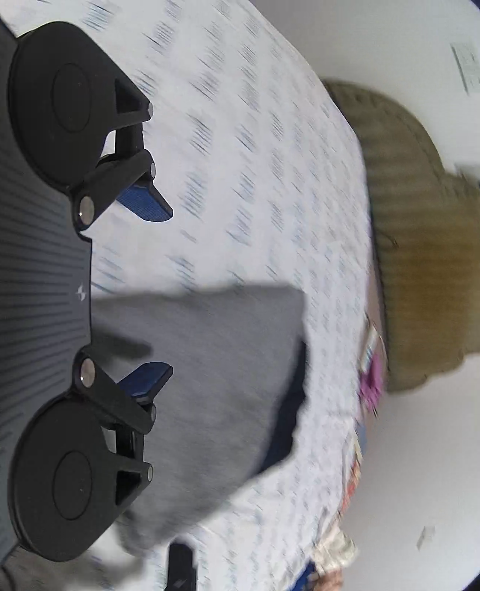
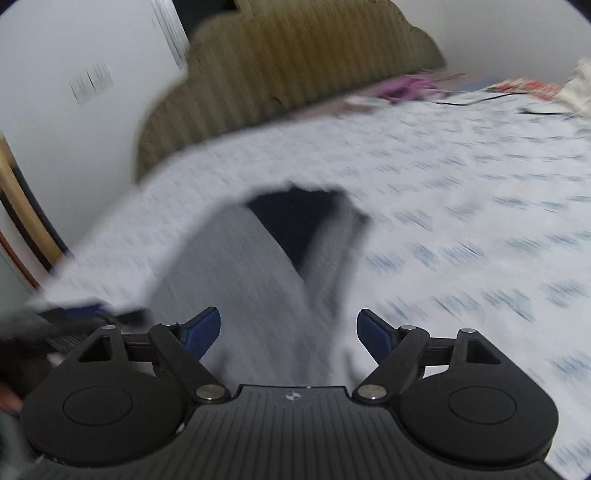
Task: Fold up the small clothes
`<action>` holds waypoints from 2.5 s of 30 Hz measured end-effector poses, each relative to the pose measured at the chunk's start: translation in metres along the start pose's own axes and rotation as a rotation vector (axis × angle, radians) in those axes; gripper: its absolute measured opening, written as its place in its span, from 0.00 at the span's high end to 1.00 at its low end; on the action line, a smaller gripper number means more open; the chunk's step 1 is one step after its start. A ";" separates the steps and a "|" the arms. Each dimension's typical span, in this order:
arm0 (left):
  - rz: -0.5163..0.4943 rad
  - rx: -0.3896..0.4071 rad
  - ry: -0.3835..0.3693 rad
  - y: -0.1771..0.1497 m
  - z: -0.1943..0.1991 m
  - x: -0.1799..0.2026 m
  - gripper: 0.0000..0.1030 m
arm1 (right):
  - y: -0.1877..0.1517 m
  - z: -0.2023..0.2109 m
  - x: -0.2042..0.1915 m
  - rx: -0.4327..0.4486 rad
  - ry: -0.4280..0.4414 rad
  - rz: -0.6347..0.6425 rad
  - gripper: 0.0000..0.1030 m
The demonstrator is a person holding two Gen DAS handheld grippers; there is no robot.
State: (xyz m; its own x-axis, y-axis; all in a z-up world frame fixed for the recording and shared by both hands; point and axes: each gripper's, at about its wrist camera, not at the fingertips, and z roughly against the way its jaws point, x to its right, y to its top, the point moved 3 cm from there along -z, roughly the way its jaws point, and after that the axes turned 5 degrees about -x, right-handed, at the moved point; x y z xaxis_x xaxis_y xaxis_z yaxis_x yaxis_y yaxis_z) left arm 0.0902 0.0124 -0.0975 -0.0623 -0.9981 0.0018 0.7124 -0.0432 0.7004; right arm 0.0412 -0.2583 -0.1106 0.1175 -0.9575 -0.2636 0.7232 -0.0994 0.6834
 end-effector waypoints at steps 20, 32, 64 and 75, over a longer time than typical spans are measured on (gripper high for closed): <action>0.030 -0.145 -0.052 -0.044 -0.006 0.028 0.00 | -0.057 -0.030 -0.045 -0.146 -0.288 0.022 0.00; -0.035 -0.096 -0.019 -0.052 -0.005 0.034 0.00 | -0.066 -0.026 -0.047 -0.093 -0.311 0.020 0.00; -0.032 -0.140 -0.035 -0.049 -0.005 0.033 0.00 | -0.064 -0.028 -0.046 -0.100 -0.312 0.023 0.00; -0.033 -0.141 -0.035 -0.049 -0.005 0.033 0.00 | -0.065 -0.028 -0.046 -0.100 -0.312 0.023 0.00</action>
State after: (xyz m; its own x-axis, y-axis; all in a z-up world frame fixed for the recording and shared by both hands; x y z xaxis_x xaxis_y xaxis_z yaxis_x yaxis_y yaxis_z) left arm 0.0570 -0.0185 -0.1350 -0.1098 -0.9939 0.0069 0.8003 -0.0843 0.5936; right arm 0.0083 -0.2005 -0.1618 -0.0685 -0.9975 -0.0167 0.7881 -0.0644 0.6122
